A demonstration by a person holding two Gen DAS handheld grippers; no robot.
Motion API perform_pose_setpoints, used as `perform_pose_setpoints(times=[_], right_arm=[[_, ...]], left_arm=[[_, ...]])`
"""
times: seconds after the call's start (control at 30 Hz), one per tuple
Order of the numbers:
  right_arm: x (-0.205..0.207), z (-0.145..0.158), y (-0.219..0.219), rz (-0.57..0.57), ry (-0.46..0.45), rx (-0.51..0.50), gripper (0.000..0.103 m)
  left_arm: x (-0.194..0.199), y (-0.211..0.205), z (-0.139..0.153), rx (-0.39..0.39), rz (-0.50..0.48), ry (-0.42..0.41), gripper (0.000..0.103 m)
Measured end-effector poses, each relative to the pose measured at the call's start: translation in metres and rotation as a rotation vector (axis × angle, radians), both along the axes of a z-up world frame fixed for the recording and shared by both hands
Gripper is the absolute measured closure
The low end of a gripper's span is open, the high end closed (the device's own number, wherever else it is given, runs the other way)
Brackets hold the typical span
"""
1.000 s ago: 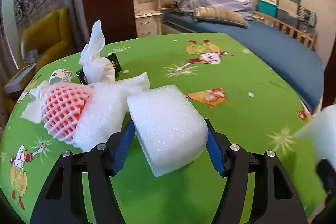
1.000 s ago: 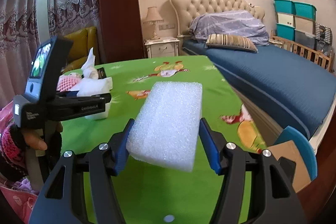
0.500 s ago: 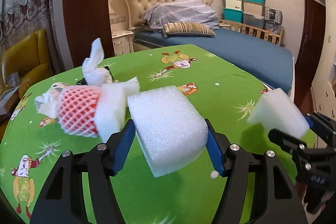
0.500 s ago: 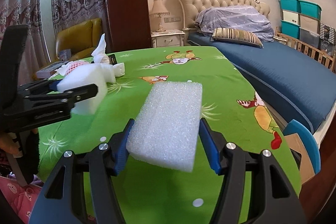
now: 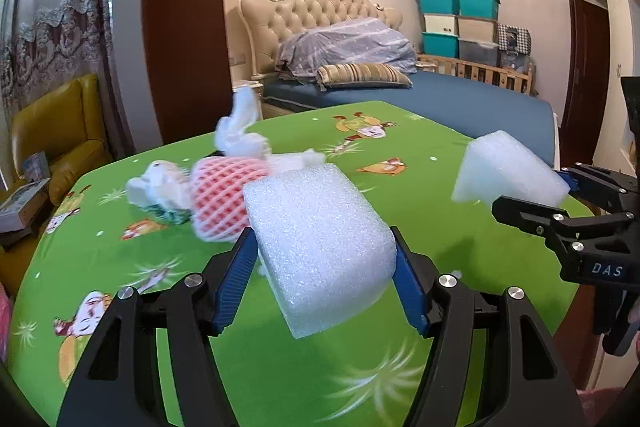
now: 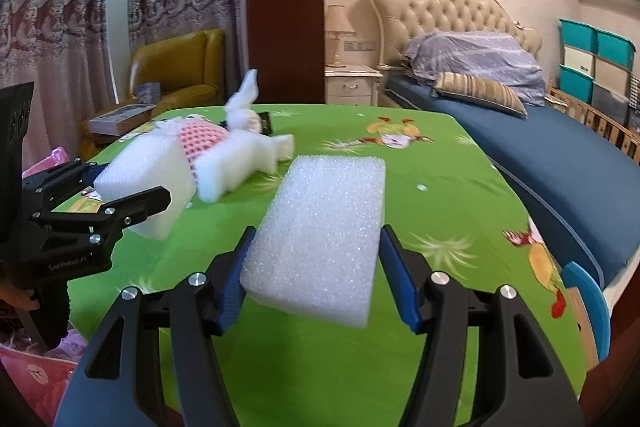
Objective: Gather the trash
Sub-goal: 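Grasp a white foam block with the right gripper while the left grasps another, then carry both foam blocks to the pink bin and open both grippers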
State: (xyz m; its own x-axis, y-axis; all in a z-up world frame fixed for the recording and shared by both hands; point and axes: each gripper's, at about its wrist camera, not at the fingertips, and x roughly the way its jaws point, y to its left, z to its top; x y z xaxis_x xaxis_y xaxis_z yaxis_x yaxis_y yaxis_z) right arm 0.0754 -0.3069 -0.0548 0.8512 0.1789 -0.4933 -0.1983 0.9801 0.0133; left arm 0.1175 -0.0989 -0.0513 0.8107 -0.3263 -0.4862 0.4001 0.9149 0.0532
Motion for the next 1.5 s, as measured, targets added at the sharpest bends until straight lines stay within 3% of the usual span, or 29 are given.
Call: perform_pose_setpoints(times=[0.4, 1.17, 1.5], right_arm=[[0.008, 0.010, 0.082, 0.157, 0.002, -0.039, 0.044], [0.033, 0.017, 0.266, 0.520, 0.029, -0.095, 0.044], [0.041, 0.023, 0.345, 0.658, 0.033, -0.108, 0.043]], left_arm=[[-0.030, 0.080, 0.007, -0.021, 0.130, -0.016, 0.041], [-0.088, 0.247, 0.001, -0.040, 0.492, -0.003, 0.041], [-0.108, 0.313, 0.013, -0.062, 0.649, -0.029, 0.041]])
